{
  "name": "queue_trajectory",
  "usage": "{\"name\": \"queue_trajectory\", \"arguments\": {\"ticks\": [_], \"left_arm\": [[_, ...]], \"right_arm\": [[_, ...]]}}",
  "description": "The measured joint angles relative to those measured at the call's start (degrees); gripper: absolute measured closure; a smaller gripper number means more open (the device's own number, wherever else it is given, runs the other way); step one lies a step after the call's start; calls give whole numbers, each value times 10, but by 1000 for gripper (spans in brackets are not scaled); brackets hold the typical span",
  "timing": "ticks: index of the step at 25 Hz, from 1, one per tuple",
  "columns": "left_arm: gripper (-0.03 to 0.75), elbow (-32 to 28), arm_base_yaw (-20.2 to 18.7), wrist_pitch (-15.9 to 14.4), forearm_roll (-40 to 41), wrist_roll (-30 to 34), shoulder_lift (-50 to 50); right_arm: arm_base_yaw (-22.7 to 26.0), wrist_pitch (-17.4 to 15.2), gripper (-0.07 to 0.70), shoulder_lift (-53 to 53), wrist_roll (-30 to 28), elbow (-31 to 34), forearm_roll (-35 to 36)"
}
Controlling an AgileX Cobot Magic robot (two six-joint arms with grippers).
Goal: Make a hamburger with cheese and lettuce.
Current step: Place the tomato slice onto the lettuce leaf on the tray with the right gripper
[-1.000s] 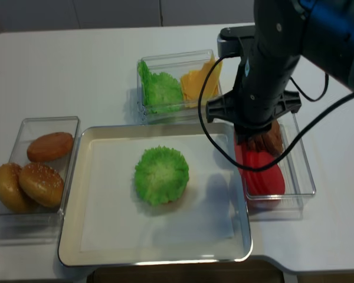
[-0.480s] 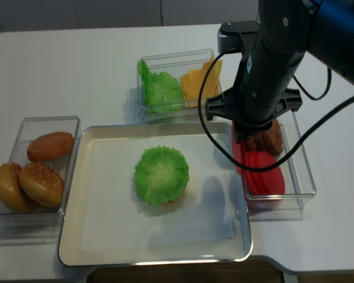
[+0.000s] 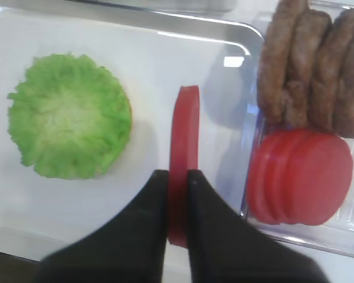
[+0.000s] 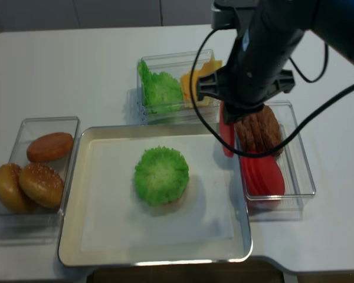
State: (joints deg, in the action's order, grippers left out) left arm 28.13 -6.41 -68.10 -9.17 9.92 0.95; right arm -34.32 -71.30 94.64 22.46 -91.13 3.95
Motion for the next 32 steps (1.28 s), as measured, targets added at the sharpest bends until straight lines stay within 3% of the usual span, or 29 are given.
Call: {"name": "queue_trajectory", "arguments": {"ticks": [10,21,32], "left_arm": [[473,0,0,0,0,0,0],[473,0,0,0,0,0,0],[479,0,0,0,0,0,0]], "right_arm": [[-57,0,552,71,0,-74,-7],[-67,0,552,140,10,-122,-12],[-68,2,552,171,31,-129,-15]]}}
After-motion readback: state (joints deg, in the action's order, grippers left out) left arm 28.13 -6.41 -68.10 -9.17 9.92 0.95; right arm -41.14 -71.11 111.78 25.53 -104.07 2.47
